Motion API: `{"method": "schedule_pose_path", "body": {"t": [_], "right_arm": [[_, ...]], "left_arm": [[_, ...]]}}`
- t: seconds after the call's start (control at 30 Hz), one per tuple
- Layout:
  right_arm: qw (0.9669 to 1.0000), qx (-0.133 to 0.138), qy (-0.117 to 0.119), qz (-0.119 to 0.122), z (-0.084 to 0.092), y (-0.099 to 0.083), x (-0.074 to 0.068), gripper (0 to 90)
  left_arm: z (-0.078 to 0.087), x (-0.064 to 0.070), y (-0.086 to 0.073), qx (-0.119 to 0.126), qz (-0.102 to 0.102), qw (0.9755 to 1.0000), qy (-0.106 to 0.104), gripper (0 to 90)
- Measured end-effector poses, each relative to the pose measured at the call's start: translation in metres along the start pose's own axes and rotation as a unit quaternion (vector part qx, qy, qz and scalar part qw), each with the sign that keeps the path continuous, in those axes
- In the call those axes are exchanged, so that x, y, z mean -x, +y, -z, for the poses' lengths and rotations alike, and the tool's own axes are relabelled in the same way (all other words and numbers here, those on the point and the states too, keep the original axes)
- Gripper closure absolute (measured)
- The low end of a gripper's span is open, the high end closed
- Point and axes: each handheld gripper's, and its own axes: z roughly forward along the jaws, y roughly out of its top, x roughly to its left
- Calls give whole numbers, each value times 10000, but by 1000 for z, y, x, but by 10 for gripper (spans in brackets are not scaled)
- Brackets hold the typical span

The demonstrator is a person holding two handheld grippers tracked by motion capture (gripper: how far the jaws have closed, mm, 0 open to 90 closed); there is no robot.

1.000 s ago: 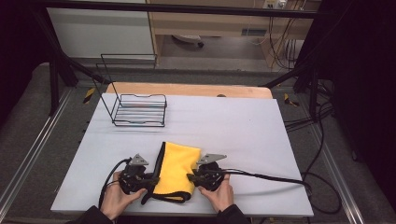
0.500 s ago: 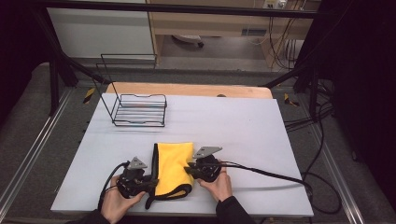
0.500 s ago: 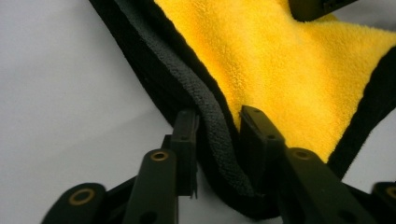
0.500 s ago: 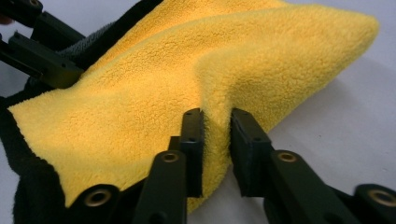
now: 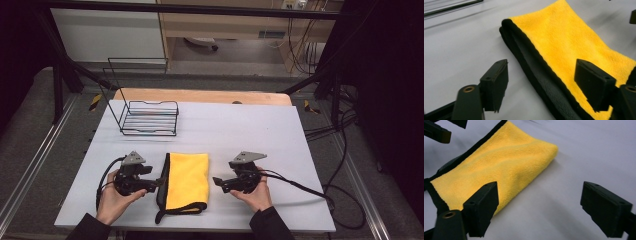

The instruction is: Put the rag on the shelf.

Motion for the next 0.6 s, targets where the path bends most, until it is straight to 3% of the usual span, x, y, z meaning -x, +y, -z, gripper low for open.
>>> {"method": "schedule_pose_path", "body": {"t": [0.27, 0.33, 0.6], "right_arm": [[9997, 135, -145, -112, 16, -11, 19, 42], [9997, 123, -151, -150, 18, -13, 19, 36], [9996, 103, -194, -157, 19, -17, 21, 13]], "left_arm": [[-18, -9, 30, -73, -169, 9998, 102, 125], [-25, -12, 36, -70, -102, 9999, 102, 106], [-46, -30, 46, -88, 10, 9994, 324, 172]]}}
